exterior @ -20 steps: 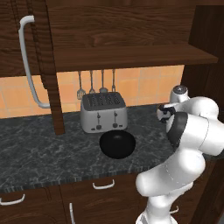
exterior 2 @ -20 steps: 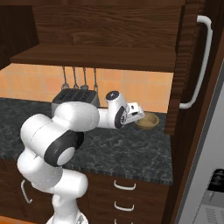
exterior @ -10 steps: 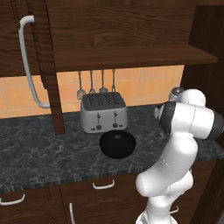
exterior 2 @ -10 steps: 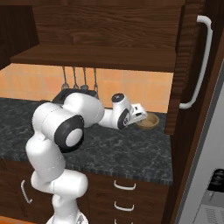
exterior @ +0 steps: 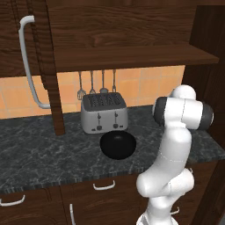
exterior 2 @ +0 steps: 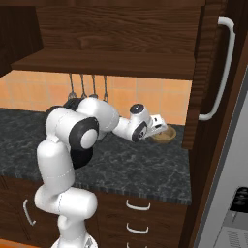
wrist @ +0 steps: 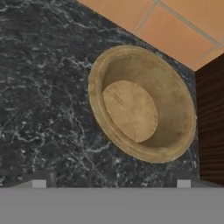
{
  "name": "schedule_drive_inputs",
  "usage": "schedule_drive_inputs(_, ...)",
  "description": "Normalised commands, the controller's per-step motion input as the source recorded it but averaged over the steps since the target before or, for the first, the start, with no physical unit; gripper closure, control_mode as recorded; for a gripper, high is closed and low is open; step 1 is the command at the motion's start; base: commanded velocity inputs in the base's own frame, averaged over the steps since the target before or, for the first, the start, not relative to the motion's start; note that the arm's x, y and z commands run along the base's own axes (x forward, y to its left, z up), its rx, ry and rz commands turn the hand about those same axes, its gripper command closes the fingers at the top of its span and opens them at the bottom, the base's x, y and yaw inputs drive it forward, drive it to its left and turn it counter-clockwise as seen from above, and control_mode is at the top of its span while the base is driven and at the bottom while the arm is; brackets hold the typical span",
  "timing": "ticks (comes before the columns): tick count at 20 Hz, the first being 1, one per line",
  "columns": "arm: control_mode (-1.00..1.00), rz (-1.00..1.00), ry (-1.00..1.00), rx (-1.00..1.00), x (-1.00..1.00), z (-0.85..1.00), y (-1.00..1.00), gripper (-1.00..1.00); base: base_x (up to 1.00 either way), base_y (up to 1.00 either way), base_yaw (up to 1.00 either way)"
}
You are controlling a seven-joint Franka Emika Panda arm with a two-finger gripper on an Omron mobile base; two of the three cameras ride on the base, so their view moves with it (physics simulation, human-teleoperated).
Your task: Pick up the bowls on the counter and stack them on top of one another in the open cabinet. Place the smaller bowl on top of the larger bowl.
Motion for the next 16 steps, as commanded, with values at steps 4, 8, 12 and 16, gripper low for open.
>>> schedule_drive_inputs(4,-1.00,0.00,0.02,0.00,0.23,-0.20,-0.13,-1.00,0.00,0.00,0.00)
schedule_drive_inputs(8,-1.00,0.01,0.02,0.00,0.21,-0.26,-0.02,-1.00,0.00,0.00,0.00)
schedule_drive_inputs(12,-1.00,0.01,0.03,0.00,0.31,-0.24,-0.02,-1.00,0.00,0.00,0.00)
schedule_drive_inputs(16,-1.00,0.02,0.01,0.00,0.39,-0.13,-0.03,-1.00,0.00,0.00,0.00)
